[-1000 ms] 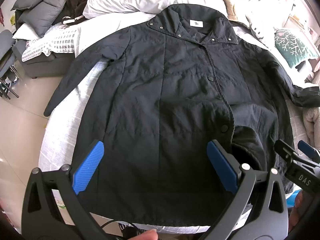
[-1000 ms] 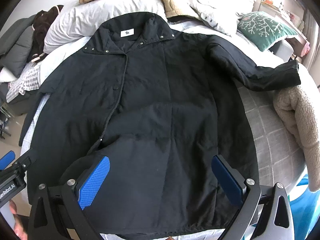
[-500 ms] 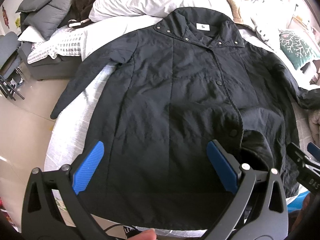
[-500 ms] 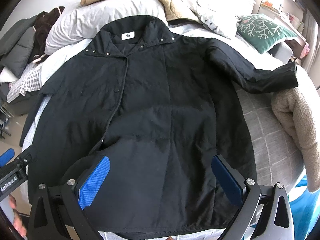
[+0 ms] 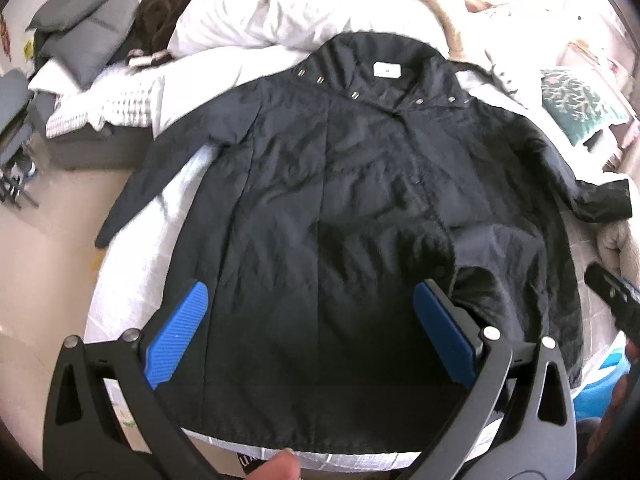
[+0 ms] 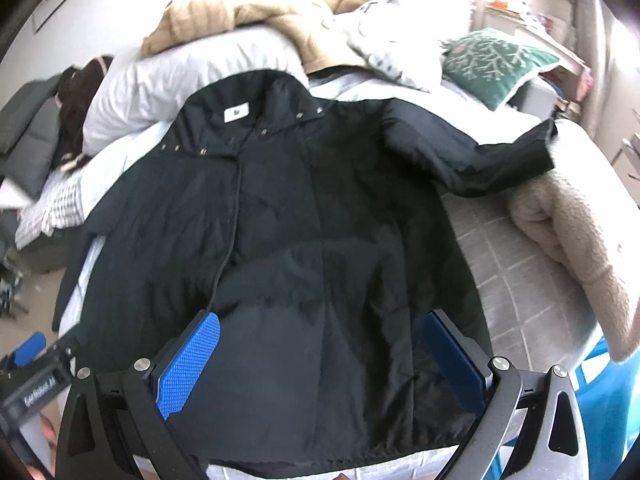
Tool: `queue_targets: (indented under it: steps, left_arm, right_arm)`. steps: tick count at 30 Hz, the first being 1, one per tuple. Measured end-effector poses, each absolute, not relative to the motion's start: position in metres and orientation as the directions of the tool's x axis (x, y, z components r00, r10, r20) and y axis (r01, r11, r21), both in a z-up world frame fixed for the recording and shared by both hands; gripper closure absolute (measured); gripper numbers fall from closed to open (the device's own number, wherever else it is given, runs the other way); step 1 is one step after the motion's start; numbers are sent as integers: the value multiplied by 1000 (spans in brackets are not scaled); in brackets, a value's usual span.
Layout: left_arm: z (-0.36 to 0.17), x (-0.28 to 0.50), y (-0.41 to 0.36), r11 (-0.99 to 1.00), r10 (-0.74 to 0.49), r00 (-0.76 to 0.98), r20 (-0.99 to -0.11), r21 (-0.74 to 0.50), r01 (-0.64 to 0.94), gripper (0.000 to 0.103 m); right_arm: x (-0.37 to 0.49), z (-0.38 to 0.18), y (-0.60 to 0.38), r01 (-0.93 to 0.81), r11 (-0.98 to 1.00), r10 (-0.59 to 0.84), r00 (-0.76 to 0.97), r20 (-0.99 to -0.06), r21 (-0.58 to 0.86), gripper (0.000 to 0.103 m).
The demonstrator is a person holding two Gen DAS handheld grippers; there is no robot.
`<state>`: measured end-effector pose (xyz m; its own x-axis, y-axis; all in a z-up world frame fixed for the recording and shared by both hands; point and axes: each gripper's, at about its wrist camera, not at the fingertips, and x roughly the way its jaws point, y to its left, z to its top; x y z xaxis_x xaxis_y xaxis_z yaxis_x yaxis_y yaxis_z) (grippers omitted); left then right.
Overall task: Fold large clothes
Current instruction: 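Grasp the coat sleeve cuff with the right gripper and lift it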
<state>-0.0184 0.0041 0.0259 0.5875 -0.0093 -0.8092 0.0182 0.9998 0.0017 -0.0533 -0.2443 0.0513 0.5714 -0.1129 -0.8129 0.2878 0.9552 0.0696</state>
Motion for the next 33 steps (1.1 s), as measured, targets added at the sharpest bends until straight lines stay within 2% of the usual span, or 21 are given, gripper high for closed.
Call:
queue_targets:
  steps: [3,7,11,15,20,25,29,33]
  left_arm:
    - [33,-27,1,998,-35,599,-800,4,64,0]
    - [36,-33,-10,967,-156,555,-817,-13,253,0]
    - [40,-29,-14,942,-215,517,-829,-37,332,0]
    - [43,-14,-15,938,-229,504,-833,-52,342,0]
    - [41,19,-14,918,-322,455,-830,-157,365,0]
    - [36,60,-23,943,-239,483,-843,-83,322,0]
    - [26,97,-32,954,-205,452,-868,-73,292,1]
    - [10,122,-38,947,-243,397,-885,-127,295,1]
  right_arm:
    - [-55,63,-246,301,953,-148,586,-796,44,0]
    - [-66,76,-253,312,949,-244,616,-749,-53,0]
    - [-64,81,-280,317,947,-236,591,-771,-47,0]
    - [-56,92,-325,354,934,-251,576,-778,-39,0]
    - [-33,110,-410,431,903,-263,538,-801,-7,0]
    - [-5,107,-497,520,852,-261,506,-822,50,0]
    - [21,83,-547,563,813,-183,487,-854,147,13]
    - [42,76,-561,557,818,-189,497,-847,144,13]
